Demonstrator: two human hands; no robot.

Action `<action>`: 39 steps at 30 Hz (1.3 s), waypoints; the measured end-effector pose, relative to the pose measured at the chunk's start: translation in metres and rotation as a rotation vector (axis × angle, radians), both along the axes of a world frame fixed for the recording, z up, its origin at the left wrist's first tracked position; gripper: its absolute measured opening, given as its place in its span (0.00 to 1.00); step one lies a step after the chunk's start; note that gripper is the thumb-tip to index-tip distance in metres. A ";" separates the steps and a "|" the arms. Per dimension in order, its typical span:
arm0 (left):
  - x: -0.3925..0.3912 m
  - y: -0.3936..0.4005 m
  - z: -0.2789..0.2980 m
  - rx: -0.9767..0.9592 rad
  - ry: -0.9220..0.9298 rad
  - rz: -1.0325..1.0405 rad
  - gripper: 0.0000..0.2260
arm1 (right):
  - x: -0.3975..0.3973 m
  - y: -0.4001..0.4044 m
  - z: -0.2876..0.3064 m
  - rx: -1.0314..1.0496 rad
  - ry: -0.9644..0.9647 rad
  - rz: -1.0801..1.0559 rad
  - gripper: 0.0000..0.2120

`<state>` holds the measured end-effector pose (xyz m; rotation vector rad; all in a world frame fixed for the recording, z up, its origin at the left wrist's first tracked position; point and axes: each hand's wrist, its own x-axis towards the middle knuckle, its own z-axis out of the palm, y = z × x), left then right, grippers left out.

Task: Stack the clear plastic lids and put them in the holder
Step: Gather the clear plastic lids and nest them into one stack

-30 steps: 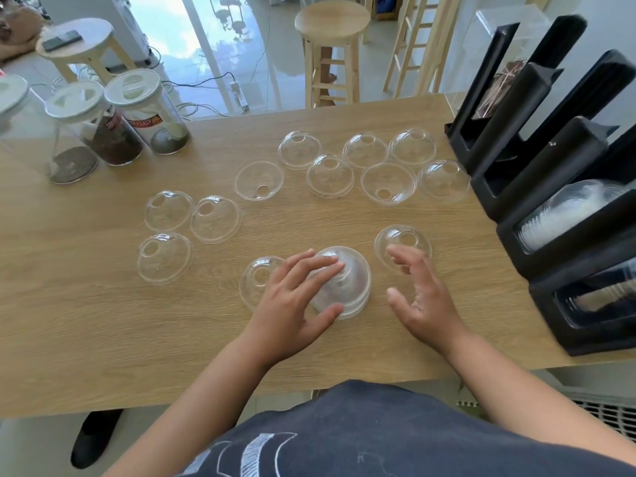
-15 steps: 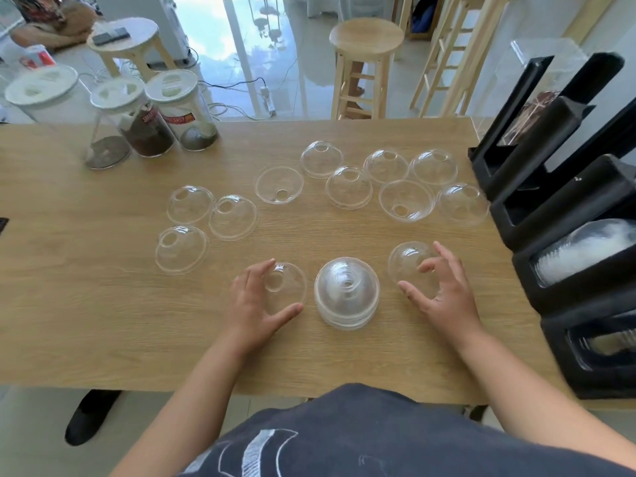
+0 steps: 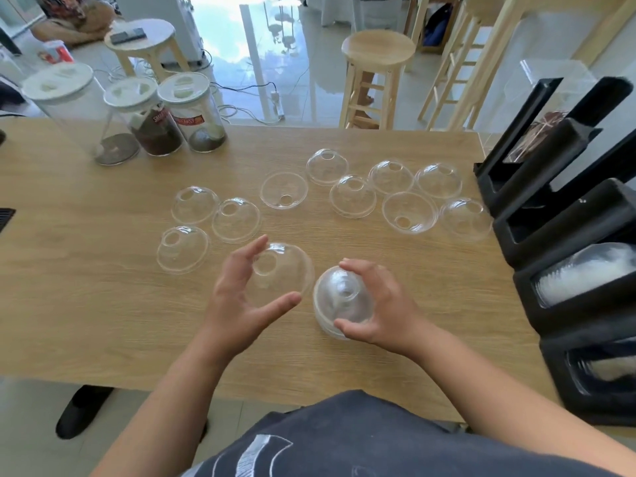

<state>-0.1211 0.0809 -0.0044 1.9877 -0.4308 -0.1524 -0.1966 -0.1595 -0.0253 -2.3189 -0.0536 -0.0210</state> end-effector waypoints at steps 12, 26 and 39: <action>-0.018 -0.068 -0.005 0.193 -0.048 -0.356 0.40 | -0.019 -0.066 -0.001 0.191 -0.057 -0.279 0.32; 0.046 -0.006 -0.018 0.248 -0.172 0.146 0.26 | 0.053 -0.091 -0.014 -0.567 0.157 -0.337 0.25; 0.106 0.069 -0.056 0.699 -0.187 0.410 0.28 | 0.030 -0.077 -0.010 0.893 0.101 -0.700 0.11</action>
